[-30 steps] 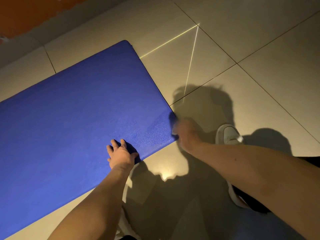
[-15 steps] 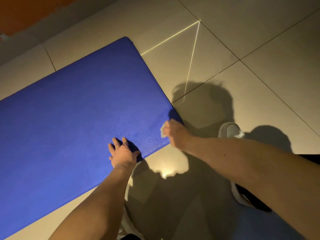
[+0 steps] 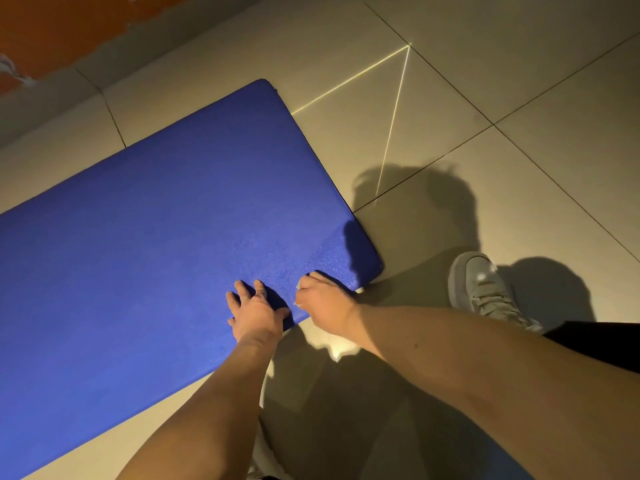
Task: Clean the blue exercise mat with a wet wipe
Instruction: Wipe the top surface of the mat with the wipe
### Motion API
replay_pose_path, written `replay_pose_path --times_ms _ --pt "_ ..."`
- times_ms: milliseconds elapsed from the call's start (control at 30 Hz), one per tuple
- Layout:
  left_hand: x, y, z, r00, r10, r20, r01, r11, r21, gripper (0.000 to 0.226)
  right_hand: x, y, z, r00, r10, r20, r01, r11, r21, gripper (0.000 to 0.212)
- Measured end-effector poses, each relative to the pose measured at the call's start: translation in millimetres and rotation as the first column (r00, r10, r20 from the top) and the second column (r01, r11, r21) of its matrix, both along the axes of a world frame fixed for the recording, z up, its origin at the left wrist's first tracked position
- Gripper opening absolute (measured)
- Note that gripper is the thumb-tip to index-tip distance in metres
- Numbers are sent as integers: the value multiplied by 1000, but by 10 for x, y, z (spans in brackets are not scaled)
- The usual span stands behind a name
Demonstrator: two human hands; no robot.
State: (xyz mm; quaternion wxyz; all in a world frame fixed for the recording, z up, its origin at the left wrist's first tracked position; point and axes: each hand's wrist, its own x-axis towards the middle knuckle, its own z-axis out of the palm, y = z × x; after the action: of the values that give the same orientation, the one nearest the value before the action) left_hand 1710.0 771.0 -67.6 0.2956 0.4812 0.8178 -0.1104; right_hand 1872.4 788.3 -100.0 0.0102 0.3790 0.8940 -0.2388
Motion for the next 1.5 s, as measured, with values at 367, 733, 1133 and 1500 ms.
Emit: replay_pose_path --times_ms 367,733,1133,1500 --pt "1 33 -16 1000 -19 -7 19 1000 2 84 723 1208 150 822 -556 124 542 830 129 23" --pt "-240 260 3 997 -21 -71 36 977 212 62 68 879 3 988 -154 8 153 987 48 10" --pt "-258 417 -109 1000 26 -7 -26 998 52 81 48 1008 43 896 -438 75 435 899 52 17" --pt "-210 456 -86 999 30 -38 -29 999 26 76 647 1507 631 989 -144 -43 141 988 -58 21"
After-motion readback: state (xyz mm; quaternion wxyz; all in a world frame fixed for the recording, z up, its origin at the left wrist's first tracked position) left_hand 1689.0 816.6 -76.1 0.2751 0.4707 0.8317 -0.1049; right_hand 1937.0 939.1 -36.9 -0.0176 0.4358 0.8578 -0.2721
